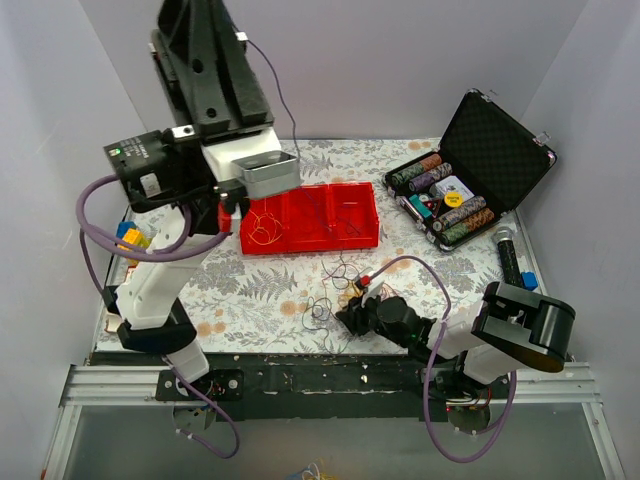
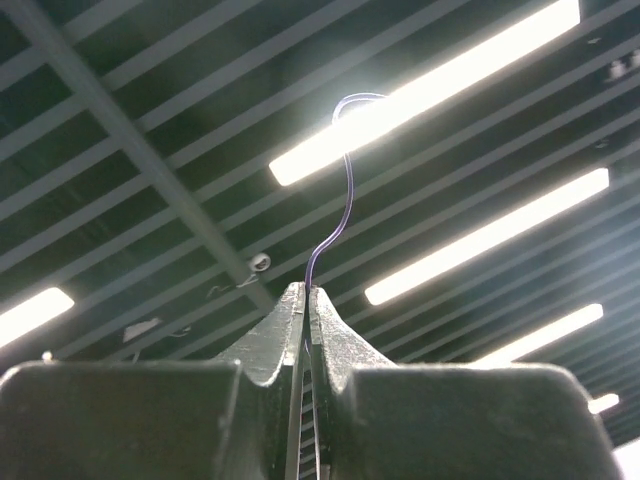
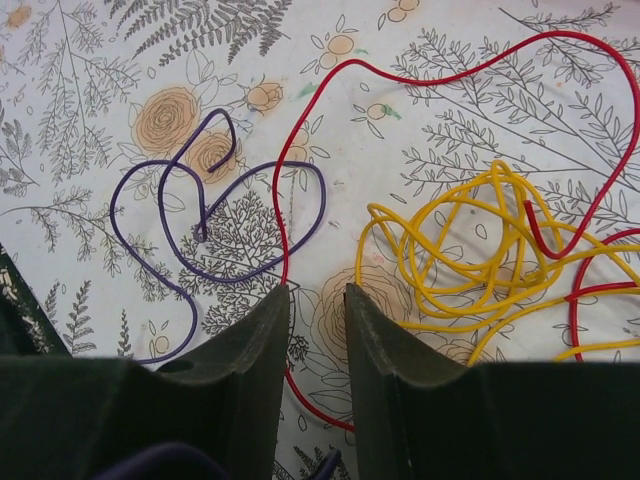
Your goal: Untangle the cables
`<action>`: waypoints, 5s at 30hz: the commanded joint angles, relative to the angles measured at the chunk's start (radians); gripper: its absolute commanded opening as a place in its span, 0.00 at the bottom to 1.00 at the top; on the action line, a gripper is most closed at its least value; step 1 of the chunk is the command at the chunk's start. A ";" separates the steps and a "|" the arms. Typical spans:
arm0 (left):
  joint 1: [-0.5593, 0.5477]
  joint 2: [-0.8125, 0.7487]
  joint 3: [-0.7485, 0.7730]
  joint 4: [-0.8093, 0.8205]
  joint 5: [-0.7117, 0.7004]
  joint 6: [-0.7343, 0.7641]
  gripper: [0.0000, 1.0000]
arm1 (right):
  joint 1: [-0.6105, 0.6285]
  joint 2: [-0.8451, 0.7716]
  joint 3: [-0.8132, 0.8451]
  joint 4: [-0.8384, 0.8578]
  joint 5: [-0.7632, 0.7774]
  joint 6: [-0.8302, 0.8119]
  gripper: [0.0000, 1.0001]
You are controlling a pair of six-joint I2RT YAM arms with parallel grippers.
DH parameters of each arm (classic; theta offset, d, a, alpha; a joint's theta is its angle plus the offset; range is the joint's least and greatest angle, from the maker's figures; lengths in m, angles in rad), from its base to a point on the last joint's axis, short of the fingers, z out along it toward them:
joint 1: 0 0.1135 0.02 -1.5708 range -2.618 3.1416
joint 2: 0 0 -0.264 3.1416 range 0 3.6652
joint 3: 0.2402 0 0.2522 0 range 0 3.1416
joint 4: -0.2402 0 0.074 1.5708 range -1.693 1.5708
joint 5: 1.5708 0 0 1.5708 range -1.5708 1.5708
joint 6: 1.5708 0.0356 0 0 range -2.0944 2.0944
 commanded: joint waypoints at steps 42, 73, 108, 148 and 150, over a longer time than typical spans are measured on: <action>0.069 -0.365 -0.969 0.127 -0.373 -0.334 0.00 | -0.071 -0.900 -0.208 -0.365 0.071 0.070 0.18; 0.236 -0.009 -0.713 0.187 -0.326 -0.746 0.00 | -0.071 -1.078 -0.249 -0.542 0.099 0.136 0.09; 0.241 0.159 -0.650 0.196 -0.296 -0.766 0.00 | -0.071 -1.149 -0.274 -0.593 0.134 0.154 0.06; 0.241 0.076 -1.141 0.161 -0.622 -0.742 0.00 | -0.072 -1.146 -0.260 -0.616 0.130 0.166 0.04; 0.241 0.060 -1.150 0.088 -0.594 -0.761 0.00 | -0.072 -1.152 -0.257 -0.626 0.133 0.168 0.04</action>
